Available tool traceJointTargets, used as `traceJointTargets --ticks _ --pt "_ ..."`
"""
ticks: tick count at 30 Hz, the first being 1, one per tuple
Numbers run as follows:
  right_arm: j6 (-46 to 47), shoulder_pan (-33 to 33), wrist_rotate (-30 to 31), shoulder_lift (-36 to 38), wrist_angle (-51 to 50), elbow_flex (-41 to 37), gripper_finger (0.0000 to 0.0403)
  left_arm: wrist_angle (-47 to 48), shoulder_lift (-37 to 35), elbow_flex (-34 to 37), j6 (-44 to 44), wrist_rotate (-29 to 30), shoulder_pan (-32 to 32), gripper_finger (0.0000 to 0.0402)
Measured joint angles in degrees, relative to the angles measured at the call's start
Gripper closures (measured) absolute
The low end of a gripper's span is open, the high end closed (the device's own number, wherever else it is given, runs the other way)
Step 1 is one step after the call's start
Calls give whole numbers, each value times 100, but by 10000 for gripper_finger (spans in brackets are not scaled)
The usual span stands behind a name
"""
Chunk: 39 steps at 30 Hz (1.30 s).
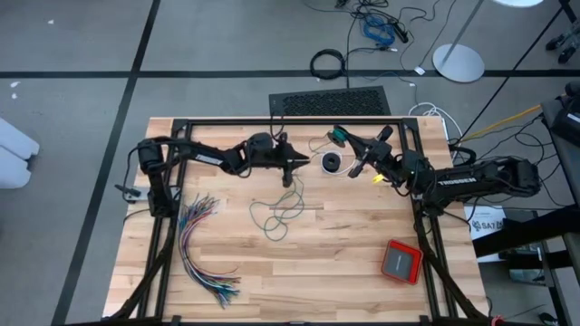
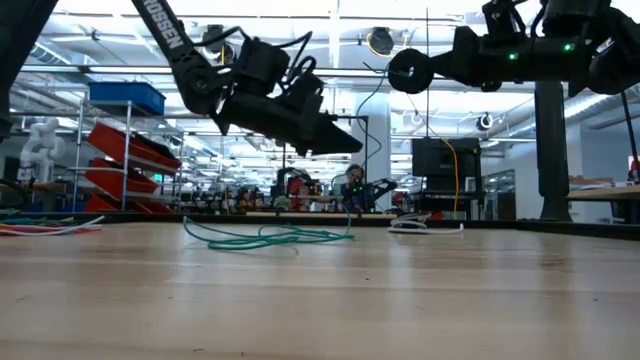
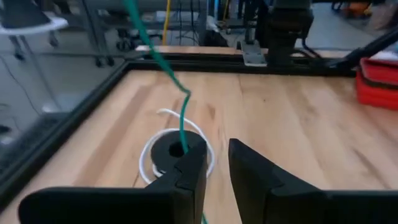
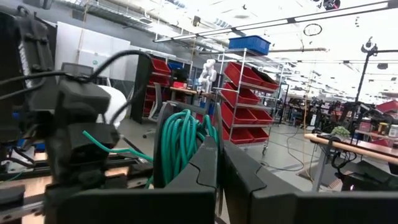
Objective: Coil cords
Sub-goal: Coil the green wire onto the spool
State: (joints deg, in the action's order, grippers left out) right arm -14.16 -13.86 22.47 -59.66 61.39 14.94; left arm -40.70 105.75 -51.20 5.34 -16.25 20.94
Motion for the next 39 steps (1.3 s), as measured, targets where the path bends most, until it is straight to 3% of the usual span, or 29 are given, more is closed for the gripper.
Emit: traceJointTargets --ticks 5,12,22,31,39 --pt "-1 -1 -5 0 0 0 403 -185 2 4 399 841 -251 325" --pt "-1 -1 -8 0 2 0 403 -255 2 7 319 1336 -294 296" --pt "-1 -3 -8 0 52 0 403 -802 17 5 247 1502 -376 292" --pt "7 -3 -8 0 119 11 403 -1028 796 -323 -156 1553 -421 292" --pt "9 -3 -10 0 98 11 403 -1497 905 -415 -257 1764 -425 292"
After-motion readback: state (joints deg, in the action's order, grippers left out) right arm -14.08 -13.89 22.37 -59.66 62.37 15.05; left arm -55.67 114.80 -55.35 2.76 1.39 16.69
